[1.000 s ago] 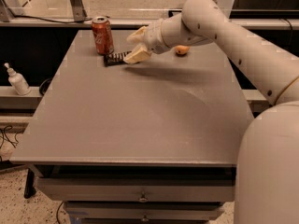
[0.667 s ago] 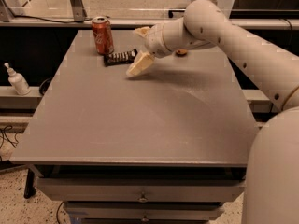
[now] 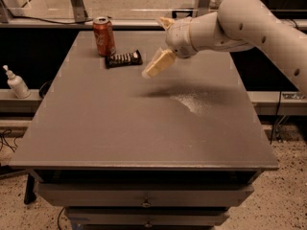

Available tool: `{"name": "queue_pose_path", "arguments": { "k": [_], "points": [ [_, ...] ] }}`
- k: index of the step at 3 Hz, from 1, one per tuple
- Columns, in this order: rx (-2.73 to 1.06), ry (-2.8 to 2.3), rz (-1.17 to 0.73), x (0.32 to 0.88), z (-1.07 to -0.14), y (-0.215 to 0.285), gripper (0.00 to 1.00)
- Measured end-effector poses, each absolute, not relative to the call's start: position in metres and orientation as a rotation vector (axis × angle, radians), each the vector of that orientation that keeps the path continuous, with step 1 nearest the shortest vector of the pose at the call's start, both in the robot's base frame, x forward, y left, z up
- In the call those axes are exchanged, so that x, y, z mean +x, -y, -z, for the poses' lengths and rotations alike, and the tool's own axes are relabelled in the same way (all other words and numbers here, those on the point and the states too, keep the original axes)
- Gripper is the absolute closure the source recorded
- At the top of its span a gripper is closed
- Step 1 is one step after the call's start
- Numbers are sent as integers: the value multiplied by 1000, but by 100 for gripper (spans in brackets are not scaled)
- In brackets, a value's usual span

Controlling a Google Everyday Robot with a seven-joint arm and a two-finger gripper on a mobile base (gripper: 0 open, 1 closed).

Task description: Move rxbar chocolate near coke can

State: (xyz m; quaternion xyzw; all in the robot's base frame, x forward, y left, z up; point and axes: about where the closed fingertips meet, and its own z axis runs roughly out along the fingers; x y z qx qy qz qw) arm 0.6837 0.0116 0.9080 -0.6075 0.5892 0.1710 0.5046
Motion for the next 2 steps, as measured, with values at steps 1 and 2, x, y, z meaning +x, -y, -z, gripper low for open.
{"name": "queue_pose_path", "arguments": {
  "k": [1, 2],
  "points": [
    [-1397, -1384, -391, 651, -963, 37, 0],
    [-1389, -1392, -390, 651, -962, 42, 0]
  ]
}}
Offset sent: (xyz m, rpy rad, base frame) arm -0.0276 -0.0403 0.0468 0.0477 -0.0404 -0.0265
